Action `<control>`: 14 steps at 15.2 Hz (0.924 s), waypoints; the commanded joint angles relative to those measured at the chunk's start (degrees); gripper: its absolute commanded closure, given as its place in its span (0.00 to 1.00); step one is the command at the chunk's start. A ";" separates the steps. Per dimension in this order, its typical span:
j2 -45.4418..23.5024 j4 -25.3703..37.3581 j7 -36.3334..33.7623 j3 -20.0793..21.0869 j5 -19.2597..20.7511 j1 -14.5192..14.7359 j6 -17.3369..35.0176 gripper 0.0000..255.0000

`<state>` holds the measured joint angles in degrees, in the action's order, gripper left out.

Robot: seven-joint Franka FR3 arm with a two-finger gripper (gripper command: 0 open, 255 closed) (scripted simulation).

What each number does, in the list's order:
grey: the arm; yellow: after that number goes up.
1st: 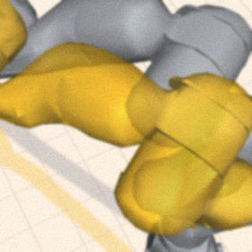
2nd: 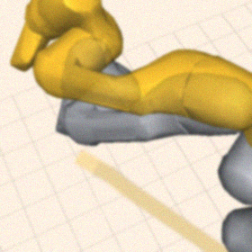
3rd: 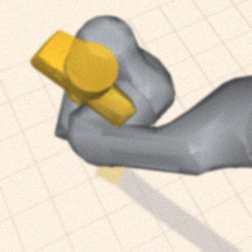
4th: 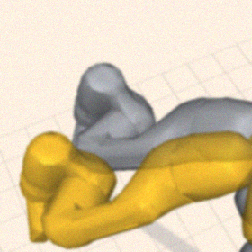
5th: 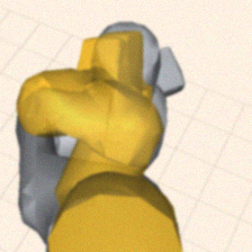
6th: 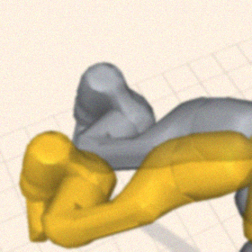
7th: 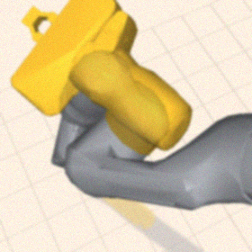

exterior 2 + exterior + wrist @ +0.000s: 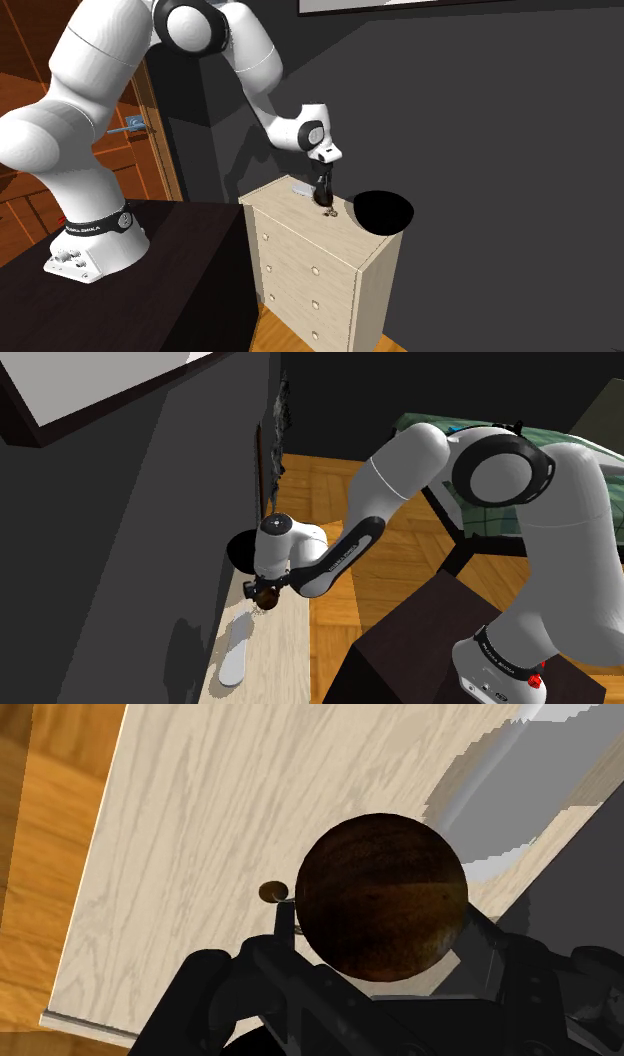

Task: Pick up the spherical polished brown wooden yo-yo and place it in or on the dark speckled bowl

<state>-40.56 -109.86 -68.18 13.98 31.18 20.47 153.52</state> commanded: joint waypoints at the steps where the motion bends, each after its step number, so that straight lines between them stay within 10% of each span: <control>1: 1.50 -0.77 0.42 0.63 -0.53 -0.48 -0.78 1.00; 14: 9.65 -2.89 4.09 4.75 -4.91 -3.53 -6.81 1.00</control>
<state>-31.52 -112.69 -64.47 18.40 26.68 17.23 147.23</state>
